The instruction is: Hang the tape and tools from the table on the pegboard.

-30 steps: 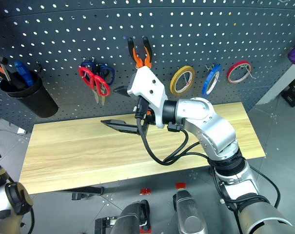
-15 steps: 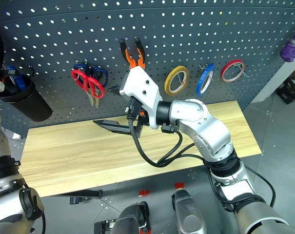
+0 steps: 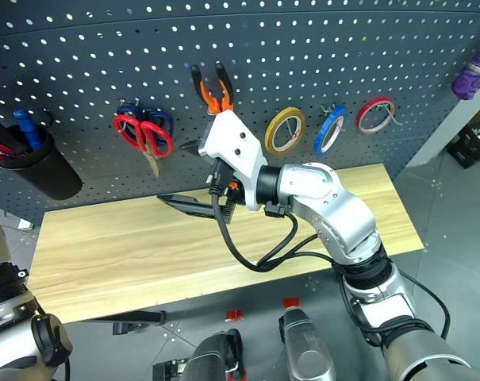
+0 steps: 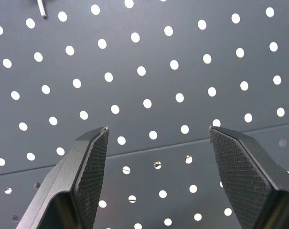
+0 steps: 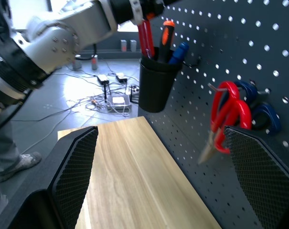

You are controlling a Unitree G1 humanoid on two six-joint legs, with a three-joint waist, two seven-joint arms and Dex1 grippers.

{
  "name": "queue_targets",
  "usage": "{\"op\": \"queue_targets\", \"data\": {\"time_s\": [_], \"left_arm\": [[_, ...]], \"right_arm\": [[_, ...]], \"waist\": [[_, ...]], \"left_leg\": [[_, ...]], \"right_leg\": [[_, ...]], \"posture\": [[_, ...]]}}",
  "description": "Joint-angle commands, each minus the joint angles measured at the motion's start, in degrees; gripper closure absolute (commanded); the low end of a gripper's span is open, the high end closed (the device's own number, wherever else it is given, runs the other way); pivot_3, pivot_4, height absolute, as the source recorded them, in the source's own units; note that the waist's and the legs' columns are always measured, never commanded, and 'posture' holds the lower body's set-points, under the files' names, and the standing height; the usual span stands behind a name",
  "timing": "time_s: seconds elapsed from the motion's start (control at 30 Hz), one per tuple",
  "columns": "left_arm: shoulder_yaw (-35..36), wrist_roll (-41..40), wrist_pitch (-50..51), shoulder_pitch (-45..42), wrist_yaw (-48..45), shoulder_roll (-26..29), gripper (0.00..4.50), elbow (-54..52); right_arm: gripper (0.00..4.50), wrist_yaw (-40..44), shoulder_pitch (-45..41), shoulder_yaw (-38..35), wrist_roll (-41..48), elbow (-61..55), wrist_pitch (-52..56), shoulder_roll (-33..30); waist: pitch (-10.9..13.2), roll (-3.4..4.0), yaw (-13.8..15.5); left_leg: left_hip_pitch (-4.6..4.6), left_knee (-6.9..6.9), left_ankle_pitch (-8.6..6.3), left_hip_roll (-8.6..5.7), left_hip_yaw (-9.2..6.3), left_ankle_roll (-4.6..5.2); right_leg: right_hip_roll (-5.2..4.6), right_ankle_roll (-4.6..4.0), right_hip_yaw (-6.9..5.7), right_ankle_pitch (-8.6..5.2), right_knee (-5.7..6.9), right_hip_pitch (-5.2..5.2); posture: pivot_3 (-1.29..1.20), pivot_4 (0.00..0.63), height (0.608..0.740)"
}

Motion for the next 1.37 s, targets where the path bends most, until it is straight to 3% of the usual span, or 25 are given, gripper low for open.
{"op": "queue_targets", "data": {"time_s": [0.03, 0.27, 0.6, 0.87, 1.13, 1.37], "left_arm": [[-3.0, -2.2, 11.3, 0.6, 2.3, 0.7, 0.97, -9.2], [-5.6, -6.3, 23.9, 10.3, 6.0, -5.5, 0.97, -26.3], [-1.9, -9.2, 24.7, 28.8, 5.5, -12.5, 0.97, -36.7], [-4.7, -4.2, 19.1, 38.6, 2.6, -15.2, 0.97, -30.4], [-8.0, 2.1, 9.8, 39.2, 4.0, -21.0, 0.97, -21.1], [-8.0, 5.1, 6.1, 38.5, 7.8, -25.0, 0.97, -16.5]], "right_arm": [[0.0, -2.0, 2.2, -2.7, -1.2, -1.7, -3.4, -0.7], [0.0, -6.2, 11.9, -5.0, -2.2, -4.6, -4.8, -1.5], [0.0, -13.4, 26.5, -7.5, -10.8, -0.2, -23.1, -0.3], [0.0, -21.4, 31.3, -11.2, -17.0, 10.3, -30.3, 0.9], [0.0, -31.5, 30.8, -16.7, -20.7, 24.6, -32.8, 2.4], [0.0, -32.6, 29.5, -19.2, -20.6, 32.9, -36.2, 1.8]], "waist": [[-0.3, 0.01, 0.1], [-1.5, 0.06, 0.1], [-3.6, 0.29, 0.3], [-5.9, 0.41, 2.2], [-8.8, 0.79, 2.8], [-10.8, 1.22, 2.8]], "left_leg": [[0.0, 0.0, 0.0, -0.02, 0.0, 0.0], [0.04, -0.08, -0.01, -0.03, 0.03, 0.0], [0.23, -0.11, -0.03, -0.01, 0.15, 0.01], [0.5, -0.12, -0.12, -0.04, 0.15, 0.11], [0.5, -0.2, -0.16, -0.07, 0.13, 0.13], [0.53, -0.23, -0.29, -0.07, 0.14, 0.24]], "right_leg": [[0.0, 0.0, 0.03, 0.0, 0.0, 0.0], [0.01, 0.0, 0.12, 0.0, 0.04, 0.01], [0.09, 0.0, 0.31, -0.01, -0.02, 0.2], [0.1, -0.01, 0.37, -0.01, -0.15, 0.52], [0.09, -0.01, 0.37, -0.01, -0.45, 0.62], [0.09, -0.01, 0.39, -0.02, -0.55, 0.69]], "posture": [[-0.29, 0.202, 0.74], [-0.28, 0.19, 0.74], [-0.25, 0.155, 0.74], [-0.24, 0.114, 0.74], [-0.24, 0.075, 0.74], [-0.22, 0.034, 0.74]]}}
